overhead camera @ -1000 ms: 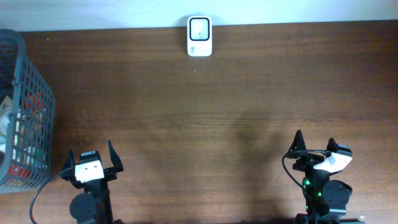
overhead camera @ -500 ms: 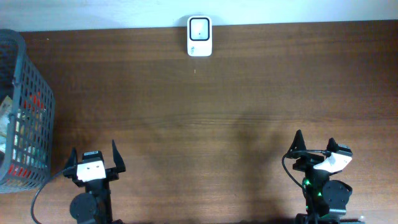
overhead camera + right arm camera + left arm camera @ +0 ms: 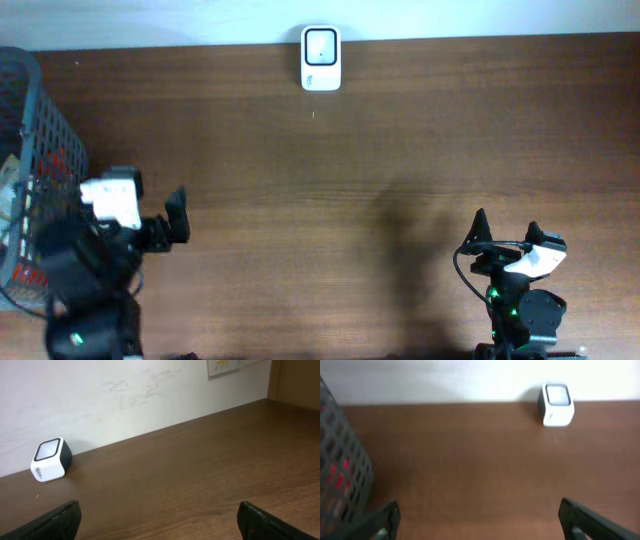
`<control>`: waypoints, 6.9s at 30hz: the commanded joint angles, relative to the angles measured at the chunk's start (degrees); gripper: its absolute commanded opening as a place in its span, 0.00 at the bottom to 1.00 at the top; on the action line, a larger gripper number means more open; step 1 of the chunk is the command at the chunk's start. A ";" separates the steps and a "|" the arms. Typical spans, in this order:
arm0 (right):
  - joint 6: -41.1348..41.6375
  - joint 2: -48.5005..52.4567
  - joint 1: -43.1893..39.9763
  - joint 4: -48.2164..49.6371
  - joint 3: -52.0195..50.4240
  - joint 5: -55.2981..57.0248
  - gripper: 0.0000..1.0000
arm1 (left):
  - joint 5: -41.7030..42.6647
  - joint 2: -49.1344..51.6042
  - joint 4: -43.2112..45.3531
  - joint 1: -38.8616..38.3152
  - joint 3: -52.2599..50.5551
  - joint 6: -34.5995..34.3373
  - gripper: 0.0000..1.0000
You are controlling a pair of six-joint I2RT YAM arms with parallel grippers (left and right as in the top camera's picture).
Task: Scan the item barcode
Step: 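Move the left gripper over the grey basket and reach down inside, then grasp the white-and-yellow snack bag in the basket with the left gripper, then carry the snack bag to the table center and release it, then reach the left gripper back into the basket toward the white tube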
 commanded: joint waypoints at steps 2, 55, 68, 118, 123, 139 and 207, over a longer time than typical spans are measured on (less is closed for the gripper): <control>0.37 -0.28 0.35 -0.42 -0.31 0.33 0.99 | 1.68 10.05 -7.65 -0.22 14.40 0.59 0.99; 0.37 -0.28 0.35 -0.42 -0.31 0.33 0.99 | -27.41 38.71 -28.81 0.09 64.70 -0.74 0.99; 0.37 -0.28 0.35 -0.42 -0.31 0.33 0.99 | -28.22 43.67 -25.40 7.50 64.70 -2.12 0.99; 0.37 -0.28 0.35 -0.42 -0.31 0.33 0.99 | -8.79 59.17 -22.10 26.47 65.18 -4.98 0.00; 0.37 -0.28 0.35 -0.42 -0.31 0.31 0.99 | -7.48 53.77 -21.05 26.47 65.18 -7.98 0.00; 0.37 -0.28 0.35 -0.42 -0.31 0.33 0.99 | -5.25 46.14 -29.68 -18.71 53.09 -4.92 0.00; 0.37 -0.28 0.35 -0.42 -0.31 0.31 0.99 | -22.40 61.13 -52.33 23.85 86.75 -22.82 0.99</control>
